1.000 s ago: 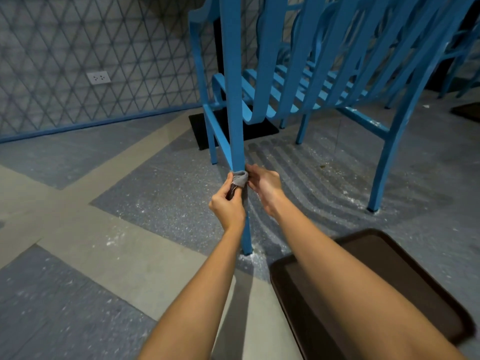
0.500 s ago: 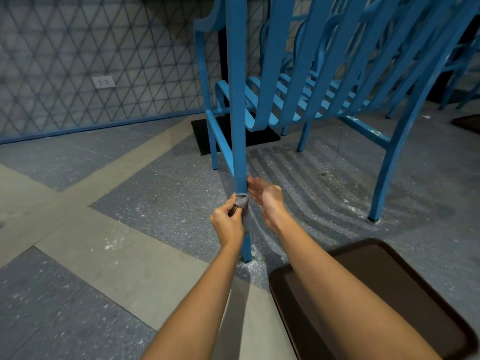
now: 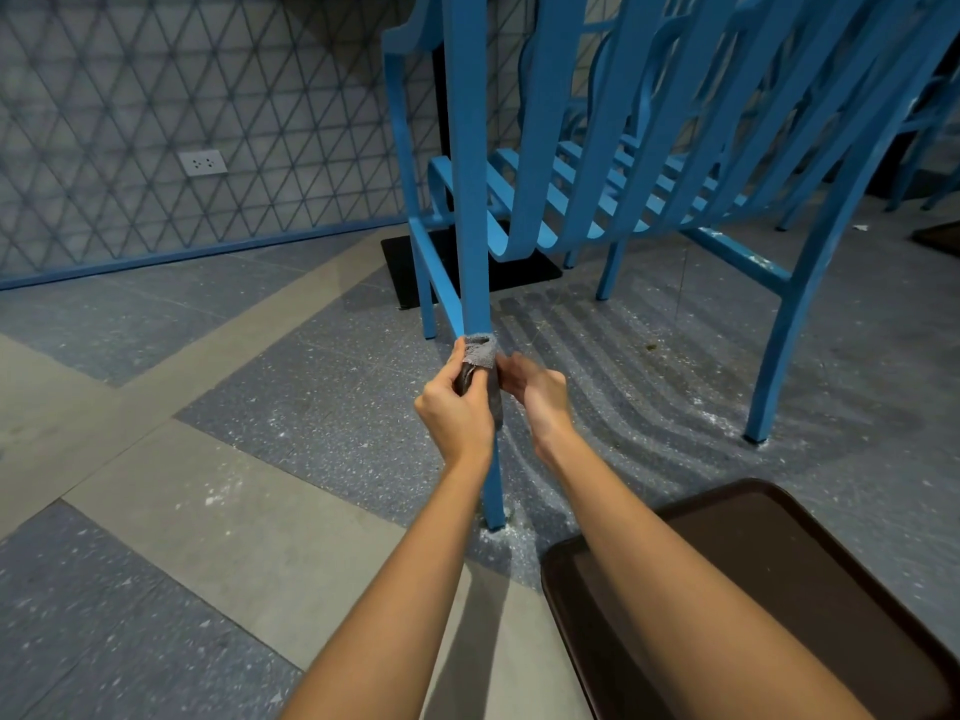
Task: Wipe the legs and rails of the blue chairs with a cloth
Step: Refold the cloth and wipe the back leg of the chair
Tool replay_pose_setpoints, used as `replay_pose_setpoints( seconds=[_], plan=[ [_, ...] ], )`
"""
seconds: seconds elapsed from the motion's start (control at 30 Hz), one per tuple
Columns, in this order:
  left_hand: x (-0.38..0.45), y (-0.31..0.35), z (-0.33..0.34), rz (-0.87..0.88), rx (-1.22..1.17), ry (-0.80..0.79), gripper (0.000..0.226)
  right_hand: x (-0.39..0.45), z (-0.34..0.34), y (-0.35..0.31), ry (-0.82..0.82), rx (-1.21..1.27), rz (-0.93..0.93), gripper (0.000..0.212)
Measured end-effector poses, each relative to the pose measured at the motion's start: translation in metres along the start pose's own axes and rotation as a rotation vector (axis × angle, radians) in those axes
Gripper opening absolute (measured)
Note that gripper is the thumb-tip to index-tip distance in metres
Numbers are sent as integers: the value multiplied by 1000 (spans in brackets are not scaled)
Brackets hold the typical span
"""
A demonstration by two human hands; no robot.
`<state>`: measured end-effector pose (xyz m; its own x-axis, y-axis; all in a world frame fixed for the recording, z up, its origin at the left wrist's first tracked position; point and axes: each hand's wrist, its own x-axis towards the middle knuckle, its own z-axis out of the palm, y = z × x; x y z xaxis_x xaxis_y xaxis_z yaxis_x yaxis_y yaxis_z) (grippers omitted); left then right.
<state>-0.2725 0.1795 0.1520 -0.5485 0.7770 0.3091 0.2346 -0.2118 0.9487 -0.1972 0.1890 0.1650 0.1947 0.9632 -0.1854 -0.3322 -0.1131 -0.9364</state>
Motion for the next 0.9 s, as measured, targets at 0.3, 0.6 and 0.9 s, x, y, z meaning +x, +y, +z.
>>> replay_pose_setpoints(
  seconds=[0.3,0.6,0.9],
  plan=[
    [-12,-19,0,-65,-11,-13,47,-3,0,8,9,9,16,36],
    [-37,-61,-5,-207,57,-87,45,-9,-4,10,-64,42,-24,20],
    [-37,-61,-9,-247,-53,-38,39,-16,-12,7,-179,-37,-46,41]
  ],
)
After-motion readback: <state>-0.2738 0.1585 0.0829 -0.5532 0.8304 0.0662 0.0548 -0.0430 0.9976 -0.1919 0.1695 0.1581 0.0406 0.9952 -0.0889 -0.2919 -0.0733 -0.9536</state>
